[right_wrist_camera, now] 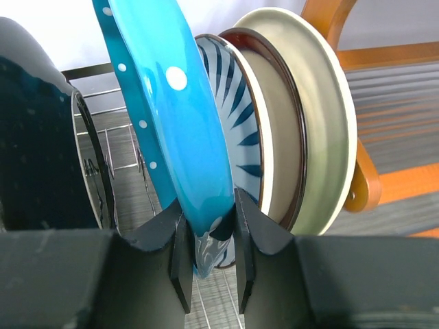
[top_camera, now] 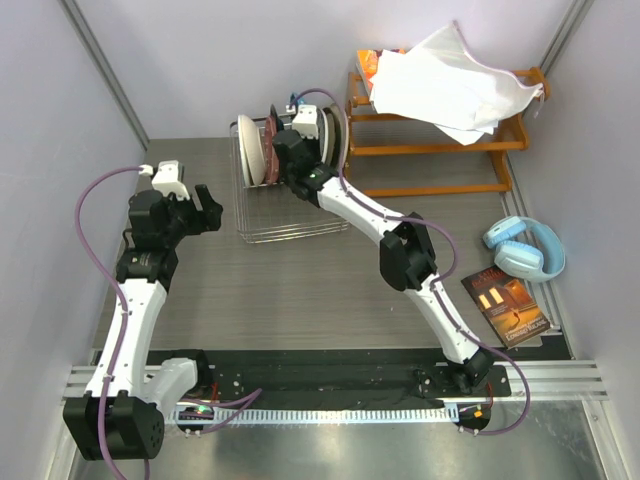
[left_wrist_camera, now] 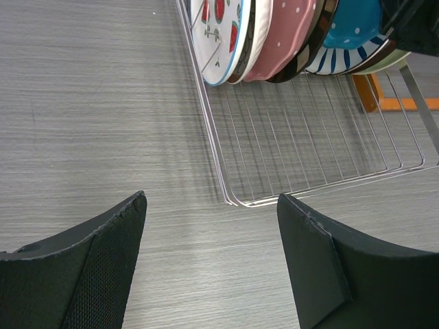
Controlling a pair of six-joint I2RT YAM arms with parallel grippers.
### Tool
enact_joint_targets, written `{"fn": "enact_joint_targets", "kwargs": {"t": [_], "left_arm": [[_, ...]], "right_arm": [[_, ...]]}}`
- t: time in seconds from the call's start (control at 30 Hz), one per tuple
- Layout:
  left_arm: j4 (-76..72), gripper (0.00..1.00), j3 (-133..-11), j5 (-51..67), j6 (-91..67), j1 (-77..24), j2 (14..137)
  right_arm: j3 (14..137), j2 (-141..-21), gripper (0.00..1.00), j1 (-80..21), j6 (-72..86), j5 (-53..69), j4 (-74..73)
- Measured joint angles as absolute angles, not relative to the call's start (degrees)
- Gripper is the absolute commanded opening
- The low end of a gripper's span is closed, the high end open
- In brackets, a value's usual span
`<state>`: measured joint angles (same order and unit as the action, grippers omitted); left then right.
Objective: Load the plates into the dish rack
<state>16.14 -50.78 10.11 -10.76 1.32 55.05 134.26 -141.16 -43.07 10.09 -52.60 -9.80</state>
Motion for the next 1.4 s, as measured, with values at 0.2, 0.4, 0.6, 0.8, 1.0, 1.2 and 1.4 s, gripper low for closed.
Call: {"fn": "enact_joint_targets", "kwargs": {"t": [0.2, 0.4, 0.6, 0.8, 1.0, 1.2, 1.4], "left_arm": [[16.1, 0.78, -50.4, 10.1, -11.8, 1.3, 55.0], [16.0, 0.78, -50.3, 10.1, -13.0, 1.3, 55.0], [16.0, 0.78, -50.3, 10.2, -13.6, 1.3, 55.0], [15.6, 0.78, -49.2, 10.3, -14.6, 1.3, 54.6], [15.0, 0.88, -48.8, 10.4, -14.9, 1.3, 54.5], [14.3, 1.00, -48.8, 10.0, -14.3, 1.3, 54.2], [14.5, 0.99, -50.3, 9.5, -12.5, 1.3, 54.1]], "right_arm": [[134.3, -142.6, 0.01, -44.4, 8.2, -56.2, -6.7], [134.3, -145.6, 0.01, -45.0, 5.3, -57.6, -2.1], [134.2, -148.9, 0.38, -45.2, 3.4, -57.6, 1.2], [133.2, -148.2, 0.64, -45.2, 0.1, -56.8, 7.5], [128.0, -143.1, 0.68, -45.2, -4.2, -55.5, 10.1], [117.1, -129.5, 1.00, -46.5, -6.0, -49.4, 7.1], [100.1, -107.0, 1.00, -50.2, -7.5, -41.3, 0.6]]}}
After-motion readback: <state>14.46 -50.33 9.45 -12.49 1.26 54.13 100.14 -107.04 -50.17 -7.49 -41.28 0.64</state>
